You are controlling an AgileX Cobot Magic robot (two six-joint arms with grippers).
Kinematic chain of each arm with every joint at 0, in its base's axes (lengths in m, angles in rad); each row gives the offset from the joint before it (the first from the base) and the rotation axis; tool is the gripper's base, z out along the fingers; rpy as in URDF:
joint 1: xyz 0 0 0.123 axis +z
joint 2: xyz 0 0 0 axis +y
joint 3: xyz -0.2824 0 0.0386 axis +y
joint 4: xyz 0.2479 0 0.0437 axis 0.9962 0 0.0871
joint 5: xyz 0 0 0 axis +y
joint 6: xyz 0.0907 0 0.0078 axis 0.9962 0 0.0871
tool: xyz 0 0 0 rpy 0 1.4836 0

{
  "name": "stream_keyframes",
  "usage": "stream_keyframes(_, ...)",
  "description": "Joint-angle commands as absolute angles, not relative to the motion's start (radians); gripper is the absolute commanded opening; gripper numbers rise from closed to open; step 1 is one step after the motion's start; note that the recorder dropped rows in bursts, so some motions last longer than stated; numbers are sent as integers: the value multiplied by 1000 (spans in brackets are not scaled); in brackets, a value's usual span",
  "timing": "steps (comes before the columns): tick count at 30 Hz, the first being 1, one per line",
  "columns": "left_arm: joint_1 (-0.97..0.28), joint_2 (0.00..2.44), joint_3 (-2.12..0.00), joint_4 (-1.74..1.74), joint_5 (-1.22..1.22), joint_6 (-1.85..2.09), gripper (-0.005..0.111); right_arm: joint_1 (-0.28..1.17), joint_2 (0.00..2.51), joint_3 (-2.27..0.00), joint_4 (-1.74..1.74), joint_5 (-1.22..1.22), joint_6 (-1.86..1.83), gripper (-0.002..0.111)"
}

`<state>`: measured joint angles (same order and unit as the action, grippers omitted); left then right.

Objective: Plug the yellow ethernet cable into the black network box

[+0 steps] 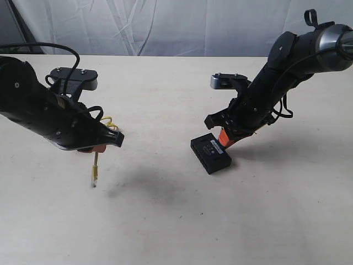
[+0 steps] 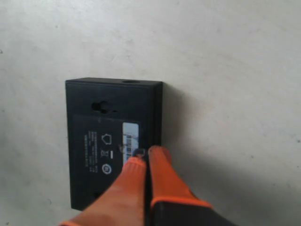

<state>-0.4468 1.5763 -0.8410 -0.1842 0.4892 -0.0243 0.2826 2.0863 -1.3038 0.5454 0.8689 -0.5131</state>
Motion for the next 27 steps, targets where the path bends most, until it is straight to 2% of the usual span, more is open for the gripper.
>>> stream_keyframes(1, -451, 1582, -844, -190, 467, -18, 37, 281, 2086, -1300, 523, 857, -517, -1)
stream_keyframes(5, -451, 1582, -844, -178, 467, -16, 44, 281, 2086, -1300, 523, 857, -517, -1)
stream_keyframes(12, -451, 1582, -859, -45, 492, -16, 44, 281, 2086, -1300, 523, 857, -517, -1)
stream_keyframes(22, -451, 1541, -990, 27, 699, 108, 44, 281, 2086, -1300, 528, 861, -517, -1)
stream_keyframes(25, -451, 1488, -1002, 27, 720, 267, 40, 281, 2086, -1300, 528, 861, -517, -1)
stream_keyframes(27, -451, 1460, -1002, 12, 733, 368, 34, 281, 2086, -1300, 528, 861, -517, -1)
